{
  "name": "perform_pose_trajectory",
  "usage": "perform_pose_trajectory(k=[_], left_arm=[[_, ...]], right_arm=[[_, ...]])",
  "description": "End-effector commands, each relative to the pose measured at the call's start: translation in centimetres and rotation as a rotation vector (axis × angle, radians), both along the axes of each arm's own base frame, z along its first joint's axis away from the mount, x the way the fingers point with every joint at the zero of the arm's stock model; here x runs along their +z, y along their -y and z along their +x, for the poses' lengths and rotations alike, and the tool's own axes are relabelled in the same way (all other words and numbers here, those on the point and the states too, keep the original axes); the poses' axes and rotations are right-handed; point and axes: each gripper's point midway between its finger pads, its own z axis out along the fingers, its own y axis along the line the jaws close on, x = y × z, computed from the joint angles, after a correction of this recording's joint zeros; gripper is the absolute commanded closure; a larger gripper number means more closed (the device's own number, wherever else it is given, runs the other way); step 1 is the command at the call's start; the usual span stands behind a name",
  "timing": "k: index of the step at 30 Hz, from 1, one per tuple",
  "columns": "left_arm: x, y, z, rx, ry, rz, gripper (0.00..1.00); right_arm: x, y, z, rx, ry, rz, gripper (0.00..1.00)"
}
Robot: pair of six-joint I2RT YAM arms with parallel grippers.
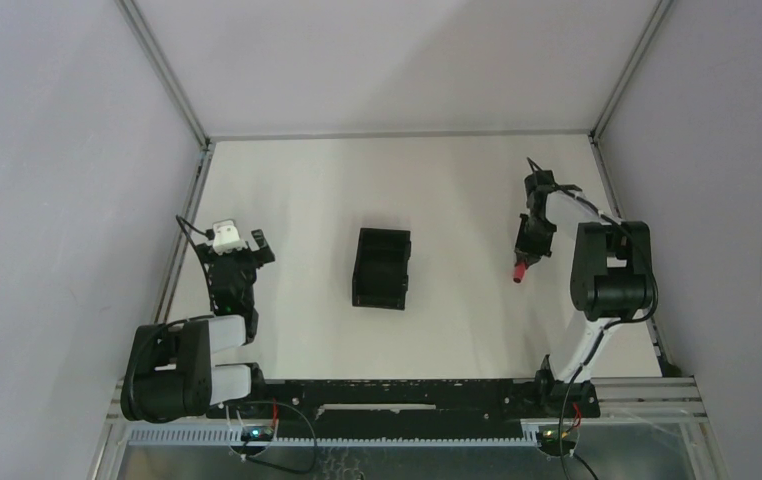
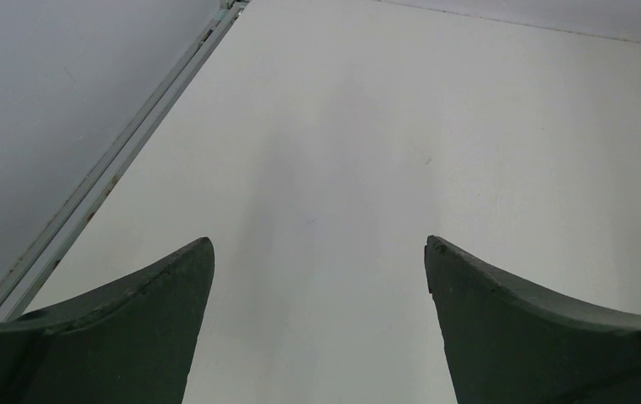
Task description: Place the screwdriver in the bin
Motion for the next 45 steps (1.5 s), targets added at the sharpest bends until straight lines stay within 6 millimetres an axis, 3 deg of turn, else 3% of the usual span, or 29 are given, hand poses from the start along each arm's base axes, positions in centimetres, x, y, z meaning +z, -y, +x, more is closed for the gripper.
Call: perform_pose_trajectory(k=[1,5,8,13,15,22,25,29,33,40,45], left_arm=[[2.6,-0.1,1.0,0.003,0.073,0.021,0.00],[2.6,-0.1,1.0,0.002,0.074,0.021,0.00],[2.6,-0.1,1.0,0.003,0.073,0.022,0.00],[2.6,-0.1,1.0,0.003,0.074,0.021,0.00],[2.7,-0.1,1.1,0.002,0.075,0.021,0.00],[2.6,-0.1,1.0,0.003,0.073,0.021,0.00],[2.6,-0.1,1.0,0.003,0.074,0.021,0.00],[2.6,-0.1,1.1,0.003,0.075,0.021,0.00],[2.6,-0.1,1.0,0.003,0.074,0.021,0.00],[2.6,-0.1,1.0,0.002,0.073,0.021,0.00],[2.6,-0.1,1.0,0.003,0.074,0.021,0.00]], right_arm=[[6.1,0.9,-0.6,0.018,0.031,-0.057,1.00],[10.4,1.1,-2.4,0.003,0.038,-0.071,1.00],[12.4,0.0,-3.4,0.024,0.042,-0.078,1.00],[14.6,-4.4,-3.8,0.102,0.093,-0.061,1.00],[15.4,-7.6,-3.4,0.164,0.127,-0.036,1.00],[16.4,-22.7,-3.4,0.482,0.197,0.074,1.00],[16.7,-28.0,-3.9,0.602,0.218,0.101,1.00],[16.1,-31.9,-4.1,0.693,0.234,0.092,1.00],[14.0,-33.6,-3.8,0.787,0.249,0.068,1.00],[7.7,-33.4,-3.2,0.804,0.178,0.016,1.00],[4.7,-33.3,-2.2,0.794,0.167,-0.011,1.00]])
